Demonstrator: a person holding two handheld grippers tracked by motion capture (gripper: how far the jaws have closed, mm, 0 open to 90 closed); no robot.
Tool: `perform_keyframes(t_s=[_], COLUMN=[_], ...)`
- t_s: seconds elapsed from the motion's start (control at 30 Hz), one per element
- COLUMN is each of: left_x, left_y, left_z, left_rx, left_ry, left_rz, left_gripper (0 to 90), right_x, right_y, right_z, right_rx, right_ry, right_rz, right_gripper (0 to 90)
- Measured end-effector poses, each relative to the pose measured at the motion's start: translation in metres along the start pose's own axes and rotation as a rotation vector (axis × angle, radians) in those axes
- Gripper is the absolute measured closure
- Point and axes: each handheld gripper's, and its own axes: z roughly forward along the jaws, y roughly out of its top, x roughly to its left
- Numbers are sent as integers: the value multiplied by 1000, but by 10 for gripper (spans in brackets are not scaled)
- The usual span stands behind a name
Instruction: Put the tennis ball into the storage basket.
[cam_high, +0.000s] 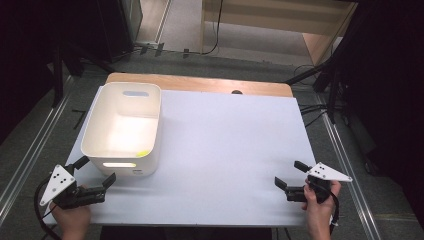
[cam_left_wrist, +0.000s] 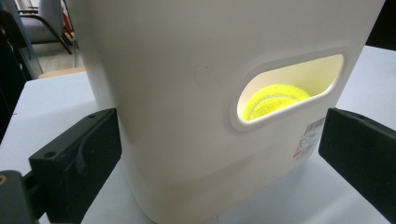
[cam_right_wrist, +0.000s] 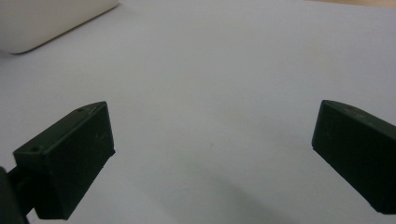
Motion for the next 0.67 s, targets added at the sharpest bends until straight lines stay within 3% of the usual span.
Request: perform_keyframes(t_s=[0.53, 0.67], left_x=[0, 0], left_y=[0, 0], left_z=[0, 0], left_rx=[-1, 0], left_ry=[1, 1], left_rz=[0, 0], left_gripper=[0, 0], right_x=[-13, -14], right_y=[-22, -27], right_z=[-24, -25], right_rx=[-105, -104], right_ry=[-33, -39], right_rz=[70, 78], right_gripper=[0, 0])
